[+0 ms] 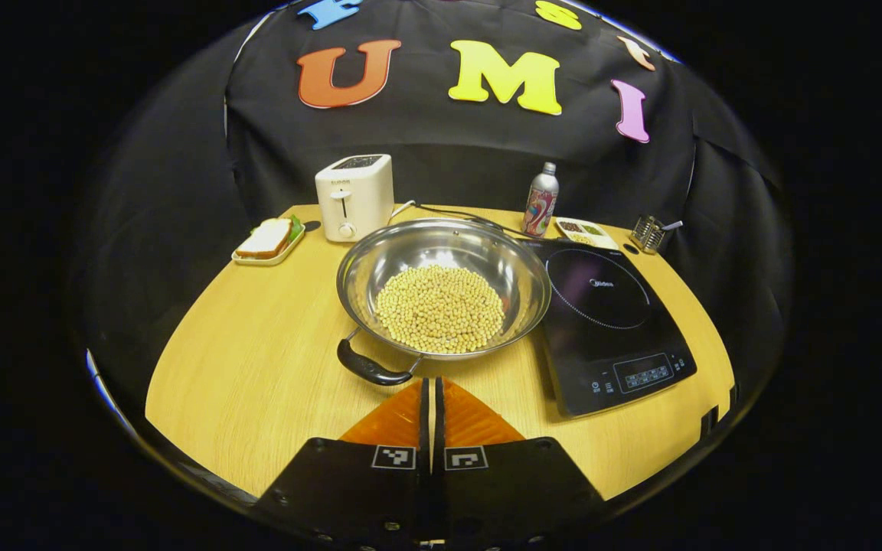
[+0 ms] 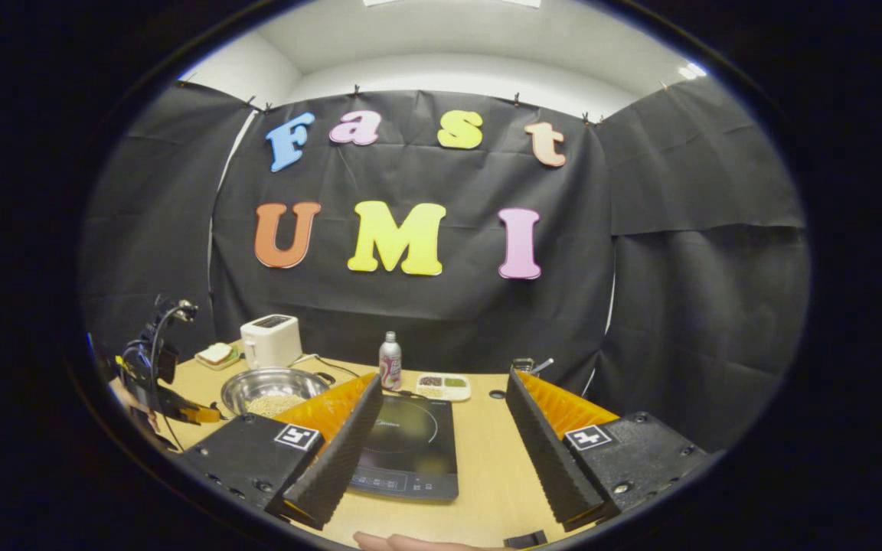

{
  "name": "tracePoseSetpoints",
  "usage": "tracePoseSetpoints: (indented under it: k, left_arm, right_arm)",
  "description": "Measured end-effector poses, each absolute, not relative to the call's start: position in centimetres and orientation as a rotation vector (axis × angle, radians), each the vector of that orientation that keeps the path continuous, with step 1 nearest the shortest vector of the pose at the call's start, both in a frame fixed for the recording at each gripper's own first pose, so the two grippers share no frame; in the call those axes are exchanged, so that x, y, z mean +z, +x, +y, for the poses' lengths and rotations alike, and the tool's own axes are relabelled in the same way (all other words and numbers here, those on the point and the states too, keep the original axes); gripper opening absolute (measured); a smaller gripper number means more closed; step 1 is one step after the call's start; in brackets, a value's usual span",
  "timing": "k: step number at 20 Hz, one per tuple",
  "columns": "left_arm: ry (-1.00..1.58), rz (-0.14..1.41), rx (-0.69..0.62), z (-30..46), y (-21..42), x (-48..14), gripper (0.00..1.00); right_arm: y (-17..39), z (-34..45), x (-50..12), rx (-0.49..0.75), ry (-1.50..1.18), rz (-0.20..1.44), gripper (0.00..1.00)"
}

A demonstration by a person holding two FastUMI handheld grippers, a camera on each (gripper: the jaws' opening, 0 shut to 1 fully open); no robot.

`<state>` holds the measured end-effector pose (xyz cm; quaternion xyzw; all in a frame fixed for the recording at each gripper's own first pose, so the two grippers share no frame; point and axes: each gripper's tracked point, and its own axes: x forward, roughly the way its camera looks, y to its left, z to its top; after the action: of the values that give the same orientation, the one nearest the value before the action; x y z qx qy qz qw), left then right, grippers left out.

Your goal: First push the handle of the pot to place it horizontally, then grasp the pot with both hands and set it on the induction cooktop.

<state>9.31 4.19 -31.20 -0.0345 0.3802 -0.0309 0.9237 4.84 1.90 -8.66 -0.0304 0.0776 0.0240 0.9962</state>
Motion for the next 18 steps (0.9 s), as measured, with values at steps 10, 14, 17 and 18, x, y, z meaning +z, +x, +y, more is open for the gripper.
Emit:
tracePoseSetpoints:
  k: [10,14,17,18]
  left_arm:
    - [-0.085,0.870,-0.032,5.7,10.6,-35.5,0.05]
    - [-0.096,0.891,-0.007,6.9,11.1,-36.3,0.00]
    - [-0.107,0.901,-0.002,7.5,11.3,-36.6,0.00]
    - [-0.108,0.901,0.009,7.9,11.5,-36.6,0.00]
  right_arm:
    - [5.6,3.4,-9.6,0.062,-0.083,0.175,1.00]
    - [6.3,2.9,-9.7,0.047,-0.061,0.175,1.00]
    - [7.1,3.5,-10.0,0.063,-0.056,0.188,1.00]
    - [7.4,3.7,-10.0,0.069,-0.057,0.191,1.00]
